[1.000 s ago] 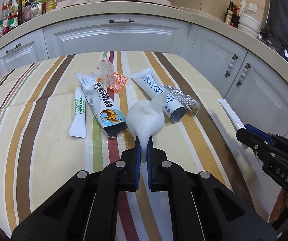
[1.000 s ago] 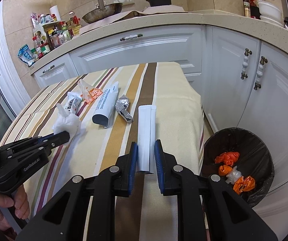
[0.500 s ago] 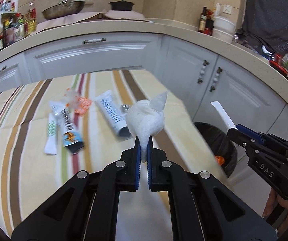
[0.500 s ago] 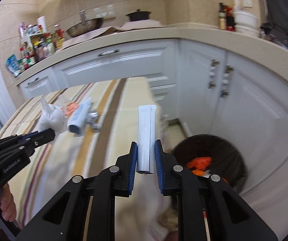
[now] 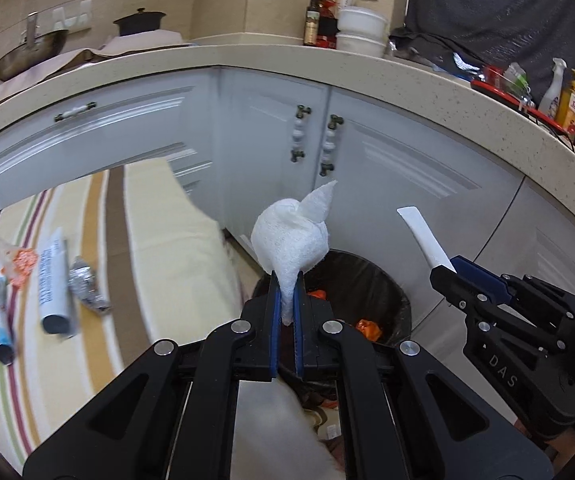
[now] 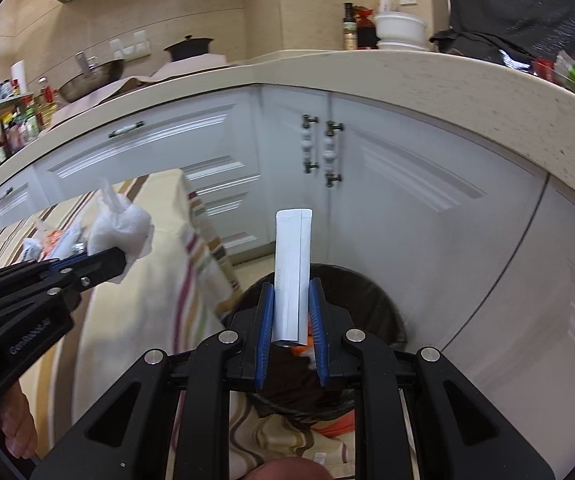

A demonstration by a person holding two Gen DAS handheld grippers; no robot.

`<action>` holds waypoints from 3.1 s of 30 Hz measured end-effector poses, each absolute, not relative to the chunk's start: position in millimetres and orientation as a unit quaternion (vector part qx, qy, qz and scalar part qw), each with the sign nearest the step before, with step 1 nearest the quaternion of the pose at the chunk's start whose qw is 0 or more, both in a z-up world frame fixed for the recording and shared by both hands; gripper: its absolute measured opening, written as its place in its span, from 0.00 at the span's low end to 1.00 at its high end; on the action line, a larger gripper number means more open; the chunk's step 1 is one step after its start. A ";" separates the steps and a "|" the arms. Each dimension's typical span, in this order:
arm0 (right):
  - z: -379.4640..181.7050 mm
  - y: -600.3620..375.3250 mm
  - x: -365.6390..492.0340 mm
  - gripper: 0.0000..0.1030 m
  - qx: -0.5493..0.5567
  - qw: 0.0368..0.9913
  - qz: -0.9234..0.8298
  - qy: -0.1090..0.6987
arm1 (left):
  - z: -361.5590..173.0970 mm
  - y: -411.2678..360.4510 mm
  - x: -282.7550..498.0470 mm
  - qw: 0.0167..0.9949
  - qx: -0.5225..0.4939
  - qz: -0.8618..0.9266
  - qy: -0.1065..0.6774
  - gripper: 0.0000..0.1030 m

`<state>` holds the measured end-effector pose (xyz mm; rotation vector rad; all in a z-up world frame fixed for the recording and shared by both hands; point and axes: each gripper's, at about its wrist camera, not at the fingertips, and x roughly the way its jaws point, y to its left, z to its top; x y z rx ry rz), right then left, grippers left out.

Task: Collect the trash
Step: 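Carry the tissue and white piece over the bin and open both tools, then move both tools back over the remaining tubes and foil wrapper, then grasp the white DHA toothpaste tube with the right tool while the left tool grasps the printed tube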

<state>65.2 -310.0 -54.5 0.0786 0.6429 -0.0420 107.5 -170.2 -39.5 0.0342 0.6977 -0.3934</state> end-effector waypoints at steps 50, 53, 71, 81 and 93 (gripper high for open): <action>-37.2 -98.1 111.6 0.59 -0.009 0.935 0.193 0.298 | -30.2 97.9 67.4 0.939 -0.081 0.091 0.322 0.68; -44.0 -86.0 117.1 0.59 -0.018 0.926 0.204 0.317 | -33.6 102.2 67.1 0.938 -0.083 0.089 0.324 0.68; -71.6 -57.5 145.7 0.26 -0.046 0.886 0.227 0.402 | -47.2 98.3 77.3 0.932 -0.100 0.063 0.342 0.68; -65.2 -63.4 140.9 0.15 -0.043 0.894 0.232 0.382 | -54.8 83.5 87.5 0.931 -0.093 0.050 0.351 0.68; -62.1 -78.1 140.4 0.15 -0.028 0.897 0.236 0.372 | -69.1 71.9 109.4 0.918 -0.094 0.035 0.384 0.50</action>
